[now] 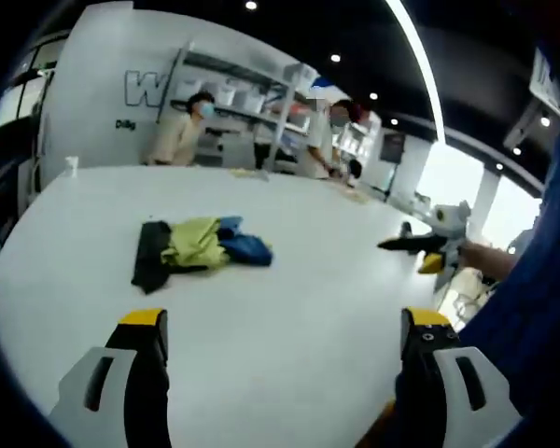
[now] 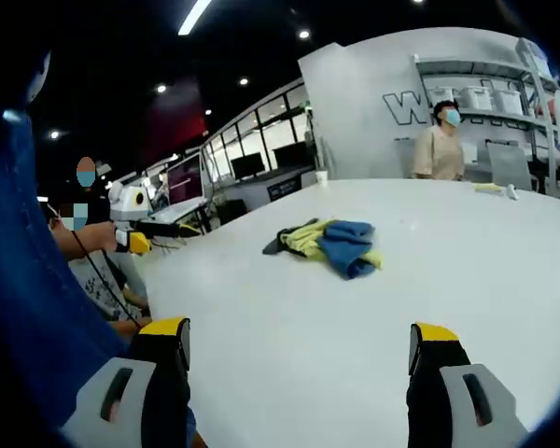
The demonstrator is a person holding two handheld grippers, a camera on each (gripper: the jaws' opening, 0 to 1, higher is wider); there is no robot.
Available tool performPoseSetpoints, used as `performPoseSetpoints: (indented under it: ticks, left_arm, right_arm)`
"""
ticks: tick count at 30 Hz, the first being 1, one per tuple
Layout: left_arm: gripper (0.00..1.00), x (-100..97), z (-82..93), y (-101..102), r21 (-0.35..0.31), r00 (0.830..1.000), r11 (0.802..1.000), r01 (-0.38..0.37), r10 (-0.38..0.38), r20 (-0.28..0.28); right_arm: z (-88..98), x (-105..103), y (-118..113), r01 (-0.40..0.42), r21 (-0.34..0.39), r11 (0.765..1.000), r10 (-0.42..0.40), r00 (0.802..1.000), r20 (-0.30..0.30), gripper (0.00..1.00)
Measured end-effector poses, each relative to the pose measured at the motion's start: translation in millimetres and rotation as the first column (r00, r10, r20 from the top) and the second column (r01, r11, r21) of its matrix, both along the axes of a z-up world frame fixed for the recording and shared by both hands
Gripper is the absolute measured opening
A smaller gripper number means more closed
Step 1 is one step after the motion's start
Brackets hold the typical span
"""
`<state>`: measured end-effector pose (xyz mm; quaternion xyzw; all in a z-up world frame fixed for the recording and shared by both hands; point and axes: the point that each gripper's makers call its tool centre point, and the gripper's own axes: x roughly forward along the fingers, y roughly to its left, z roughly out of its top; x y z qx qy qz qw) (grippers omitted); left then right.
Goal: Fold the garment on the visible template until the final outline fits inside the template.
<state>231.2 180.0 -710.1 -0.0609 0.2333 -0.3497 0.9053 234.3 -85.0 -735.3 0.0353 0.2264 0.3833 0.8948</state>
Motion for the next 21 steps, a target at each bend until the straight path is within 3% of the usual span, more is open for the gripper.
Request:
performPoseSetpoints:
  ticks: [21]
  left_arm:
    - [0.99,-2.1,-3.0,-3.5,0.005,1.0,1.0,0.009,-0.008,-0.018]
  right_arm:
    - [-1.7,0.2,3.5,-0.007,-0.007,1.0,0.007,1.0,-0.008,0.99]
